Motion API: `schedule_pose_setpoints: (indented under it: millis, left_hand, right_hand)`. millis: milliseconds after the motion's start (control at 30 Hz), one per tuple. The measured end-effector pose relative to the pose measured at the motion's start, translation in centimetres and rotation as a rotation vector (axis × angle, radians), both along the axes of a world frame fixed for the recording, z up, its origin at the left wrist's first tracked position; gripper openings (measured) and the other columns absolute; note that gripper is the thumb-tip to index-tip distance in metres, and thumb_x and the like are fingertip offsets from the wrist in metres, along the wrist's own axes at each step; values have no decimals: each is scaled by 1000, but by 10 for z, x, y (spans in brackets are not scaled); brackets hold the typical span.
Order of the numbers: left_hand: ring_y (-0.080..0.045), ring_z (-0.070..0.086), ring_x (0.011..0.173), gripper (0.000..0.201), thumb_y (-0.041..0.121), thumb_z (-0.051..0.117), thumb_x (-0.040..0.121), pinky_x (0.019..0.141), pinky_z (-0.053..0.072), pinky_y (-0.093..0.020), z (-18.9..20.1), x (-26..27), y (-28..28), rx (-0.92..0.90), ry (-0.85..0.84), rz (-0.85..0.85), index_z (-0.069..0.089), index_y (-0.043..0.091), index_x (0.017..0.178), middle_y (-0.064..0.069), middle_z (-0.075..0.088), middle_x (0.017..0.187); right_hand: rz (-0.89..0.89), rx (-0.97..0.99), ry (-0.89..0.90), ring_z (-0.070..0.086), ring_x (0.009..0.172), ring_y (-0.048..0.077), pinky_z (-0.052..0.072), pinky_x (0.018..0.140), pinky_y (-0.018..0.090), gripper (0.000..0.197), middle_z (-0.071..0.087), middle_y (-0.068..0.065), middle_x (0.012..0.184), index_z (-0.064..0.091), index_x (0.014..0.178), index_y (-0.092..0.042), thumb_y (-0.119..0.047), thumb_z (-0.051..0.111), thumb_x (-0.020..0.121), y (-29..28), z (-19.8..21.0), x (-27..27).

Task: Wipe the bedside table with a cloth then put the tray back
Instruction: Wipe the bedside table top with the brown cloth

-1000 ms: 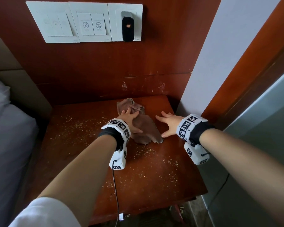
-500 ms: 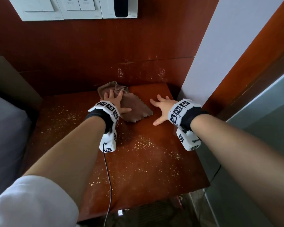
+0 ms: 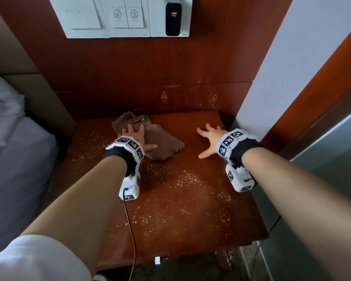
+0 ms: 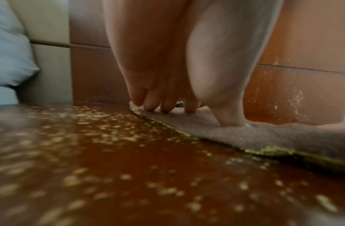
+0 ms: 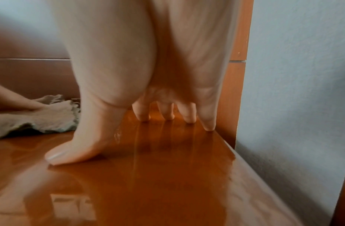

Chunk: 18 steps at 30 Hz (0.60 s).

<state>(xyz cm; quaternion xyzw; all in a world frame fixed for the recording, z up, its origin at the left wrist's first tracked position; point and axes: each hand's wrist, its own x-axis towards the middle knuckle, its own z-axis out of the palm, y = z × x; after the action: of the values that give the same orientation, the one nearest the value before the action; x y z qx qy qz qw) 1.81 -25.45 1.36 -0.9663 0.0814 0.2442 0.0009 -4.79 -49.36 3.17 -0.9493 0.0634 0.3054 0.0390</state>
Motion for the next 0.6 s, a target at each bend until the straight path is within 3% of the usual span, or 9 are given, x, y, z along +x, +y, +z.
schedule_pose_setpoints:
  millis: [167,600]
  left_hand:
    - [-42,1,145,95,64,48,85,117,12,-54,0,-6,24,17,7,61,-4,23,153,-18,-9,159]
    - [-43,0,145,100,62,52,84,115,14,-54,-3,10,9,27,26,139,-6,18,153,-21,-9,158]
  right_hand:
    - [-19,4,-7,-6,146,40,13,118,55,105,-12,7,160,-2,152,-32,-53,68,77,7,3,-3]
    - [-23,-2,-21,-5,143,47,15,116,59,105,-12,10,160,-1,151,-39,-60,67,74,8,-3,5]
